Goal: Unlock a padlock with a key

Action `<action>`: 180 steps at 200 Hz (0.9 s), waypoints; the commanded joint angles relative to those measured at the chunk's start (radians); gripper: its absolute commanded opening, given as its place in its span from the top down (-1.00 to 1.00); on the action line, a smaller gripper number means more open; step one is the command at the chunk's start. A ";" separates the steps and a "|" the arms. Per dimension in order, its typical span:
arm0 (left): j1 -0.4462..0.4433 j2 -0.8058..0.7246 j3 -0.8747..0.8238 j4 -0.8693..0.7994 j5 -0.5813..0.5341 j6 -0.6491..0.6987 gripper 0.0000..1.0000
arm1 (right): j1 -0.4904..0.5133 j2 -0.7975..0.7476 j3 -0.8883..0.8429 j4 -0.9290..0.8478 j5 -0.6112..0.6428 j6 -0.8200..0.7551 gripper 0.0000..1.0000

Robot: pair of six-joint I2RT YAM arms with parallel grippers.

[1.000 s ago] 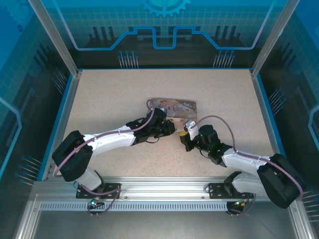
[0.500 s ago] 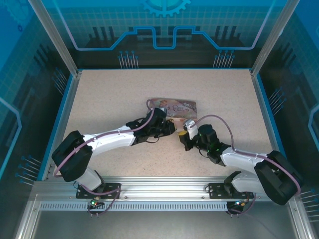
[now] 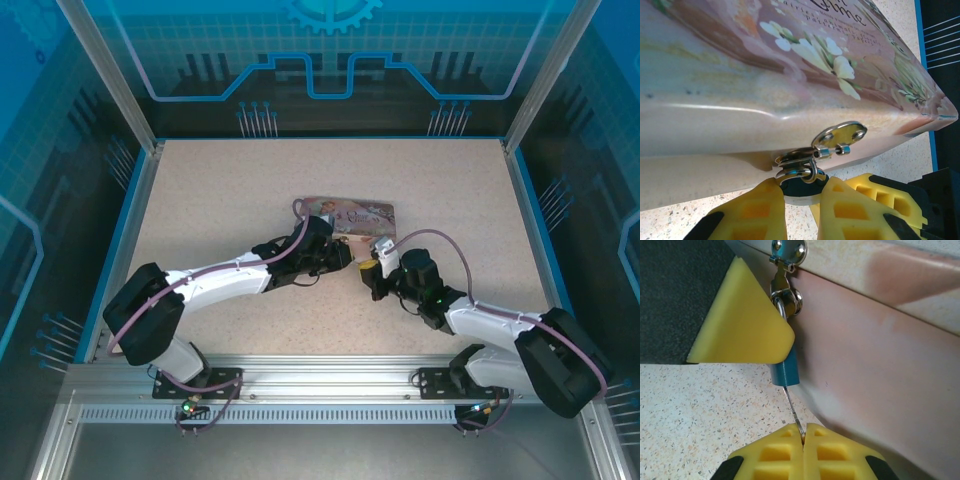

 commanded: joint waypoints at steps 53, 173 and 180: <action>0.001 -0.038 0.026 0.069 0.027 -0.026 1.00 | -0.011 0.014 0.008 0.102 -0.015 0.027 1.00; 0.002 -0.045 -0.003 0.126 0.033 -0.078 1.00 | -0.021 0.008 0.013 0.176 -0.070 0.062 1.00; 0.000 -0.044 -0.005 0.127 0.033 -0.079 1.00 | -0.020 0.004 0.014 0.178 -0.074 0.063 1.00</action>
